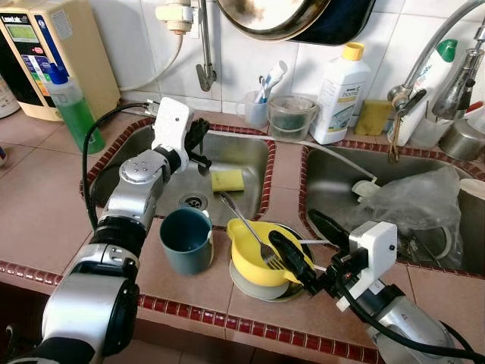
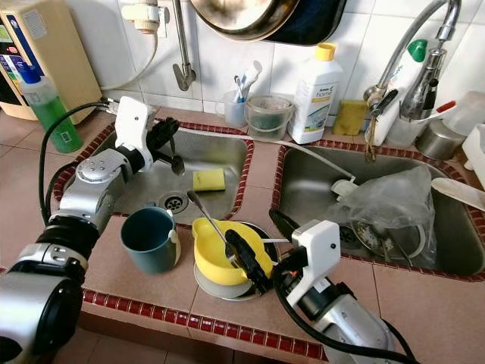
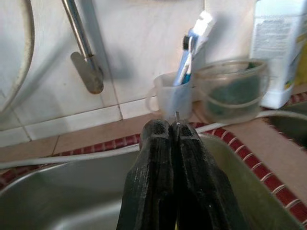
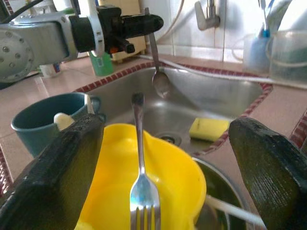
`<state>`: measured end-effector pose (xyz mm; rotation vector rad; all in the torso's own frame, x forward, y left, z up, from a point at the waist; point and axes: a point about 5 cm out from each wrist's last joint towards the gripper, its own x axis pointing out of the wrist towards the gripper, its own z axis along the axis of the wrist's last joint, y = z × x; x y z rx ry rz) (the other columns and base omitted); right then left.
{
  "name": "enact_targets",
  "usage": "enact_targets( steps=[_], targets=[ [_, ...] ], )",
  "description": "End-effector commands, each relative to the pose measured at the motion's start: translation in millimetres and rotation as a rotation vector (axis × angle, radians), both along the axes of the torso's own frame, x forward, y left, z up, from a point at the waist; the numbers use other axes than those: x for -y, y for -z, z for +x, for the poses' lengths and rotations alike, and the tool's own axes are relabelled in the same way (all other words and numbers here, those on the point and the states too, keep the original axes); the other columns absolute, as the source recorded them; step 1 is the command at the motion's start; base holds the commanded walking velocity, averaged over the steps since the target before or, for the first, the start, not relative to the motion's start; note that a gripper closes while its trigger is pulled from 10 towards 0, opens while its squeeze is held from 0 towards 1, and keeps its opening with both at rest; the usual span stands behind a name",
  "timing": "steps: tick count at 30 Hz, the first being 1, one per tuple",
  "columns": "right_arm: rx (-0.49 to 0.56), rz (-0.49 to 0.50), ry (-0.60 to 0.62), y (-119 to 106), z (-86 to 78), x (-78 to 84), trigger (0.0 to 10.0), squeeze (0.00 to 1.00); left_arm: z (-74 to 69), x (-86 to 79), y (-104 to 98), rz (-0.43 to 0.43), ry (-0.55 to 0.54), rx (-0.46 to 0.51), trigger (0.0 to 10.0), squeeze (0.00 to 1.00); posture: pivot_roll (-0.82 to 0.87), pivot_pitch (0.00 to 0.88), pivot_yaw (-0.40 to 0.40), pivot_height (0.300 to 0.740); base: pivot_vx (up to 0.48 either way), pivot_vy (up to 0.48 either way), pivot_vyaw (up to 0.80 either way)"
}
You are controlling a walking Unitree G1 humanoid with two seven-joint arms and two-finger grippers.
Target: Kitchen organization
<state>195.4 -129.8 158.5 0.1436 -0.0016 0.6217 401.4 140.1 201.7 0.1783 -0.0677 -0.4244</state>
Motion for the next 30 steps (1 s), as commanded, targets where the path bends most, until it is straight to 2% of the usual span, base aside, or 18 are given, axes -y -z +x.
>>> enact_targets(
  steps=[1, 9, 17, 22, 27, 30],
  targets=[
    [0.016, 0.003, -0.003, -6.5, -2.2, 0.6, 10.0, 0.0, 2.8, -3.1, -4.8, 0.028, -0.018, 0.013, 10.0, 0.0, -0.12, 0.055, 0.048, 0.74, 0.0, 0.0, 0.0],
    [0.015, 0.003, -0.006, -9.0, -2.2, 0.7, 10.0, 0.0, 6.1, -9.9, 7.2, 0.054, -0.078, -0.07, 10.0, 0.0, -0.12, 0.062, 0.046, 0.74, 0.0, 0.0, 0.0],
    [0.014, 0.004, -0.004, -9.9, -2.2, 0.9, 10.0, 0.0, 2.8, -14.2, 24.2, 0.069, -0.075, -0.13, 10.0, 0.0, -0.13, 0.062, 0.05, 0.74, 0.0, 0.0, 0.0],
    [0.011, 0.004, -0.003, -10.3, -2.6, 0.7, 10.0, 0.0, -1.7, -19.5, 36.3, 0.04, -0.044, -0.18, 10.0, 0.0, -0.13, 0.064, 0.05, 0.74, 0.0, 0.0, 0.0],
    [0.012, 0.001, -0.001, -11.0, -3.9, 1.8, 10.0, 0.0, -8.8, -20.0, 47.7, -0.025, 0.053, -0.219, 10.0, 0.0, -0.14, 0.067, 0.047, 0.74, 0.0, 0.0, 0.0],
    [0.012, -0.001, 0.001, -11.2, -4.0, 2.2, 10.0, 0.0, -10.8, -21.0, 50.8, -0.029, 0.072, -0.226, 10.0, 0.0, -0.15, 0.067, 0.047, 0.74, 0.0, 0.0, 0.0]
  ],
)
